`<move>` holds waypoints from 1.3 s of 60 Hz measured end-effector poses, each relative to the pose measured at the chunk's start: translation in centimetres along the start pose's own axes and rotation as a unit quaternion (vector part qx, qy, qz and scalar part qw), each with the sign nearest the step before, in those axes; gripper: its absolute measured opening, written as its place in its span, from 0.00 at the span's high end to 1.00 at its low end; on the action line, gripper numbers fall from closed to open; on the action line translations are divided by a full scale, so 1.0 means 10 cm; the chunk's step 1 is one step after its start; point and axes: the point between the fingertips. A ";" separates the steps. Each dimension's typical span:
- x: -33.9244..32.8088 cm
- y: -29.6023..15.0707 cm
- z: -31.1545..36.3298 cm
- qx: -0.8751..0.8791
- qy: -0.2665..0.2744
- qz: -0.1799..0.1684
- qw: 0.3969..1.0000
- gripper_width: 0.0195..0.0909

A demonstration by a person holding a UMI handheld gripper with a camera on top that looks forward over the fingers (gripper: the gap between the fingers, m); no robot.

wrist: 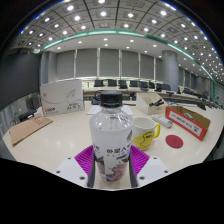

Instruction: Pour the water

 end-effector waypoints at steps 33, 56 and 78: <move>0.15 -1.23 0.64 0.216 -0.111 -0.050 0.969 0.75; 0.60 -1.73 0.50 0.693 -0.227 -0.091 0.678 0.75; 0.78 -1.46 0.34 0.804 -0.233 -0.076 0.542 0.75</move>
Point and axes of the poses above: the point between the fingertips, and its own axes, seen from behind it with the camera up: z to the left, y down, x forward, the way the camera looks, and after that the axes turned 6 degrees about -y, right-handed
